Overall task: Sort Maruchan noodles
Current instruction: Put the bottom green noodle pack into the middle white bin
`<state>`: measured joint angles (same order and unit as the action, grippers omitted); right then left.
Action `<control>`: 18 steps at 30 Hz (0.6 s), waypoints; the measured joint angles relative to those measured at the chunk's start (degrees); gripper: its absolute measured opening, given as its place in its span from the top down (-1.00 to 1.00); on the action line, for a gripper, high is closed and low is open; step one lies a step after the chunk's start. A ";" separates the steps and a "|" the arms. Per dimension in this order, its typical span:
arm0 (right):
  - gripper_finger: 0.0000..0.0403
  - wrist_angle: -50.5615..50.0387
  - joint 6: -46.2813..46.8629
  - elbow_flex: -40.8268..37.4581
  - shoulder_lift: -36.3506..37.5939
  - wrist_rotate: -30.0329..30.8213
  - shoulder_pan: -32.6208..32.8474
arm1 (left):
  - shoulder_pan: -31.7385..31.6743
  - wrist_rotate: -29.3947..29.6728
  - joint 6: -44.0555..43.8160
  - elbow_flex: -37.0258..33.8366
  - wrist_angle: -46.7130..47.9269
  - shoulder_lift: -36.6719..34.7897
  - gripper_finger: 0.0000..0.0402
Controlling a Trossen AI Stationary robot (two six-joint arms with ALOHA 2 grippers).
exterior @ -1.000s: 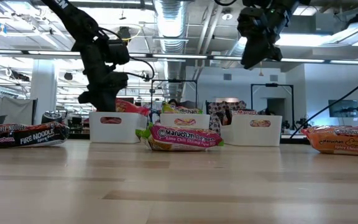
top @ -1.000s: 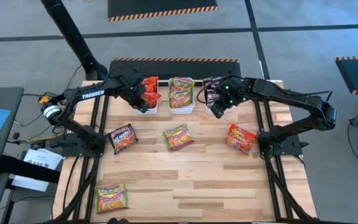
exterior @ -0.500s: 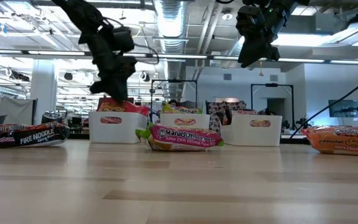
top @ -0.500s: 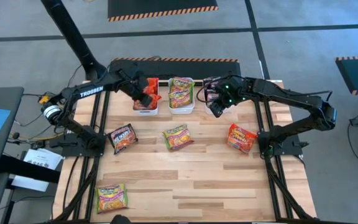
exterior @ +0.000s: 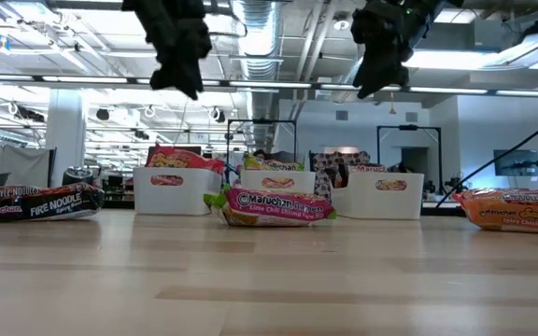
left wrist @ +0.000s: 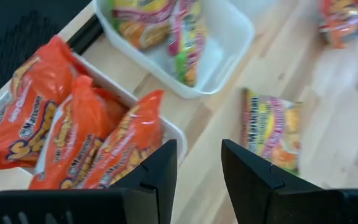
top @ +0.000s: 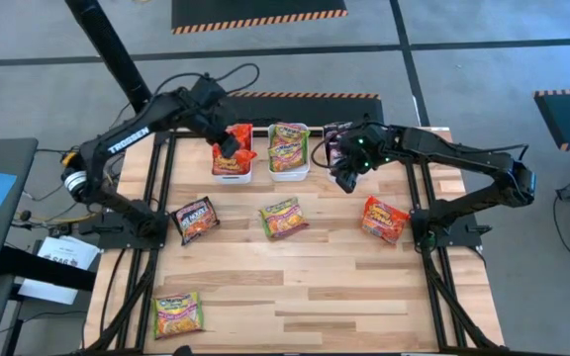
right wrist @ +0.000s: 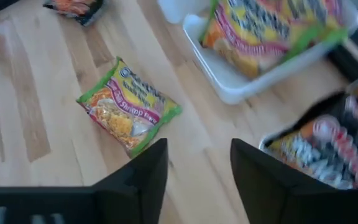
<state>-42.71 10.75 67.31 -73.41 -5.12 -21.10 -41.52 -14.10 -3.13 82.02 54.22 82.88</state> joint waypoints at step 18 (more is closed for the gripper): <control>-0.19 18.06 -17.88 0.07 -4.07 -0.87 1.50 | 9.99 0.00 -10.10 0.52 9.69 -14.45 0.44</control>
<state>-24.64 -7.14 67.37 -77.47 -6.00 -19.59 -31.53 -14.10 -13.23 82.54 63.91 68.43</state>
